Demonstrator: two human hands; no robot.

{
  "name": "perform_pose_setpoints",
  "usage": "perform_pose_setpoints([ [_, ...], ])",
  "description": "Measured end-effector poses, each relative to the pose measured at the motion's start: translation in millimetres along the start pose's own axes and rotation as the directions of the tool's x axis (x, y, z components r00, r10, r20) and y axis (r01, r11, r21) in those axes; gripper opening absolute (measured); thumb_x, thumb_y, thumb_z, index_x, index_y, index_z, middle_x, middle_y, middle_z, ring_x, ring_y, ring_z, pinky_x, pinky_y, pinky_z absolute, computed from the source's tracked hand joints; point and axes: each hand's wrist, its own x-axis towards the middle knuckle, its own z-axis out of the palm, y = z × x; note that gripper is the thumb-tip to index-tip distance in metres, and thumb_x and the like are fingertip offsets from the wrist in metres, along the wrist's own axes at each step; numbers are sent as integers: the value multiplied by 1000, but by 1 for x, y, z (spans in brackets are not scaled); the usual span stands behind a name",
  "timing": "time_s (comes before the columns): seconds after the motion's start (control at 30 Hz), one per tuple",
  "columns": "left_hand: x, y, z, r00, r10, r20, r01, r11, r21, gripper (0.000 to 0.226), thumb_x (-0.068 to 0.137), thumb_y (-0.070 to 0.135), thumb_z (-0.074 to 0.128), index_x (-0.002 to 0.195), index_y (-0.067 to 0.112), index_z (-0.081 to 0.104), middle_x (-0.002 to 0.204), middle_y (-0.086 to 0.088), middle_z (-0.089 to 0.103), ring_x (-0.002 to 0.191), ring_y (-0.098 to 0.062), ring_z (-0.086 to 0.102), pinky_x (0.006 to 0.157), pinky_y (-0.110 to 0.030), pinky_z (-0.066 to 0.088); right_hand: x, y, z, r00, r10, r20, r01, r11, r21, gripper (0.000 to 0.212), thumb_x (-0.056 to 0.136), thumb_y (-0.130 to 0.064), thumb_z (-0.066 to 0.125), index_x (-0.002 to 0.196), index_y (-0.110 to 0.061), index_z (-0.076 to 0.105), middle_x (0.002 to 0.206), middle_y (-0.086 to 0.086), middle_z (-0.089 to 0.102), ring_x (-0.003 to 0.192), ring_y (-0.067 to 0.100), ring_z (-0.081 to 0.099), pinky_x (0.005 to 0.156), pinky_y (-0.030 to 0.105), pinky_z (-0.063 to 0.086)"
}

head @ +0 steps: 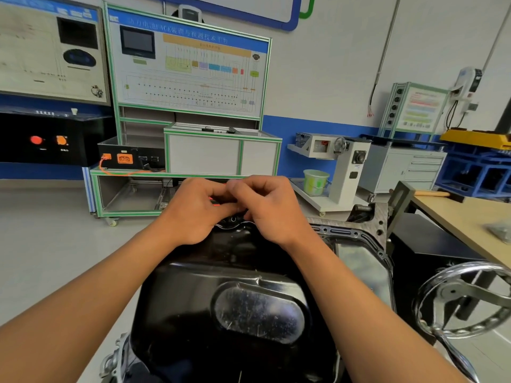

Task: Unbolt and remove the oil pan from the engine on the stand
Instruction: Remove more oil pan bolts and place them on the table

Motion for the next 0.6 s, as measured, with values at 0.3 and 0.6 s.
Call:
perform_pose_setpoints([
  [0.3, -1, 0, 0, 997, -27, 69, 35, 992, -121, 25, 88, 6, 72, 91, 31, 77, 87, 16, 77, 84, 5, 69, 82, -9, 48, 11, 1, -1, 968, 251, 9, -251, 963, 95, 72, 97, -55, 54, 77, 14, 59, 54, 2, 46, 50, 11, 43, 49, 21, 39],
  [0.6, 0, -3, 1, 1000, 21, 1, -21, 1000, 11, 31, 81, 13, 80, 76, 42, 72, 72, 22, 73, 70, 5, 66, 68, -13, 48, 13, 3, 0, 959, 239, 151, -256, 961, 106, 31, 80, -26, 75, 55, -10, 66, 54, -2, 56, 47, 3, 48, 46, 12, 39],
])
